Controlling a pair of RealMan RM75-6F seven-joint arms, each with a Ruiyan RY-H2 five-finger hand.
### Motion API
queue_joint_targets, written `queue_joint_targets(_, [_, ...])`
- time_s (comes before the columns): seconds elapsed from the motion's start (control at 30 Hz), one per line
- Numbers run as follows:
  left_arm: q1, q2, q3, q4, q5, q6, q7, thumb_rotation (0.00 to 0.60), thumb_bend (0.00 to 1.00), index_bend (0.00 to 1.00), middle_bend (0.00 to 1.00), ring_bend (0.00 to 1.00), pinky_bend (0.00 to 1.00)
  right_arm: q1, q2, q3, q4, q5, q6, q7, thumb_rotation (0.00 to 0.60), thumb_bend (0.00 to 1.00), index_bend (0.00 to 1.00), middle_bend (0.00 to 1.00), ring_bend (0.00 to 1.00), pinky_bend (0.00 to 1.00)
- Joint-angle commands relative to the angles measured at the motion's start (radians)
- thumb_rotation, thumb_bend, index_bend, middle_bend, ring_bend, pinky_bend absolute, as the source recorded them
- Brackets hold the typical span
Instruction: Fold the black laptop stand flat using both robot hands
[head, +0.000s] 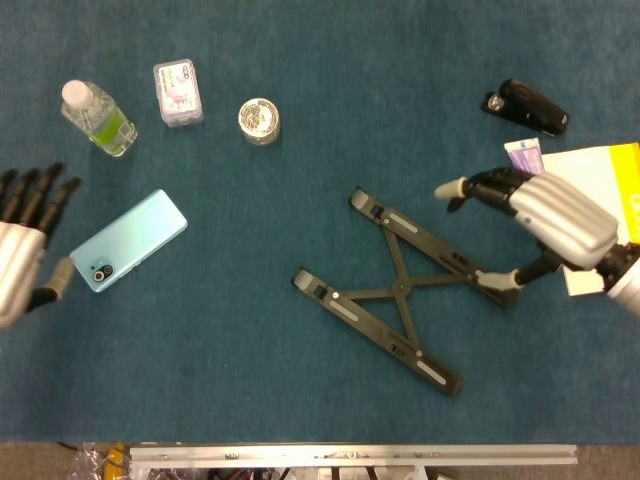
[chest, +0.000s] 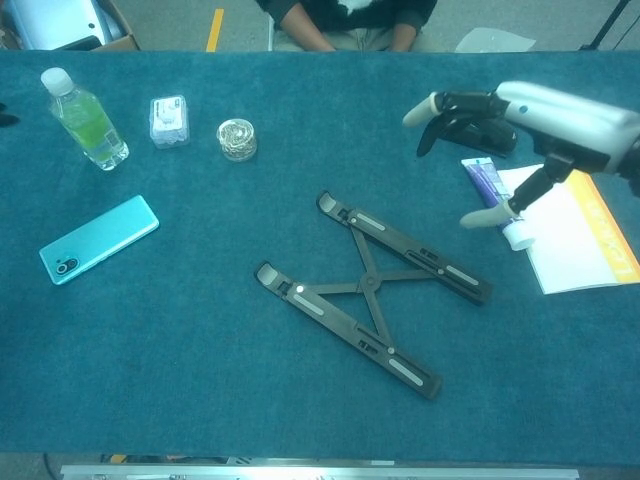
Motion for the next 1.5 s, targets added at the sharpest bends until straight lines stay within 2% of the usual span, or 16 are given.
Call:
queue_joint_targets(0.03, [-0.034, 0.001, 0.019, -0.017, 0.029, -0.049, 0.014, 0.6, 0.38, 0.02, 0.0, 0.0, 0.0, -0.015, 0.0, 0.011, 0.0, 0.022, 0.022, -0.034, 0.6, 0.02, 0.19, 0.35, 0.23, 0.22])
queue_joint_targets(0.4, [-0.16, -0.043, 0.069, -0.039, 0.121, -0.239, 0.006, 0.6, 0.35, 0.01, 0.0, 0.0, 0.0, -0.034, 0.019, 0.011, 0.004, 0.043, 0.043, -0.089, 0.6, 0.02, 0.19, 0.34, 0.23, 0.22])
queue_joint_targets(0.7, [-0.232, -0.103, 0.089, -0.053, 0.148, -0.333, 0.009, 0.6, 0.34, 0.0, 0.0, 0.0, 0.0, -0.043, 0.0, -0.025, 0.032, -0.002, 0.039, -0.165, 0.6, 0.0, 0.19, 0.33, 0.21, 0.22])
queue_joint_targets(0.87, [-0.241, -0.123, 0.082, -0.048, 0.133, -0.327, 0.012, 0.6, 0.34, 0.0, 0.0, 0.0, 0.0, -0.045, -0.038, -0.053, 0.052, -0.053, 0.032, -0.25, 0.6, 0.0, 0.19, 0.32, 0.19, 0.22])
queue_joint_targets(1.07, [-0.23, -0.104, 0.071, -0.043, 0.115, -0.273, 0.014, 0.6, 0.34, 0.0, 0.0, 0.0, 0.0, -0.033, -0.104, -0.068, 0.071, -0.096, 0.004, -0.374, 0.6, 0.0, 0.18, 0.32, 0.18, 0.22])
queue_joint_targets(1.27, [-0.21, -0.07, 0.061, -0.042, 0.105, -0.205, -0.001, 0.6, 0.34, 0.0, 0.0, 0.0, 0.0, -0.02, -0.214, -0.048, 0.105, -0.082, -0.033, -0.52, 0.6, 0.0, 0.17, 0.29, 0.14, 0.22])
queue_joint_targets(1.5, [-0.194, -0.04, 0.068, -0.036, 0.103, -0.164, -0.03, 0.6, 0.34, 0.0, 0.0, 0.0, 0.0, -0.026, -0.342, -0.016, 0.148, -0.019, -0.064, -0.733, 0.6, 0.0, 0.1, 0.24, 0.08, 0.14])
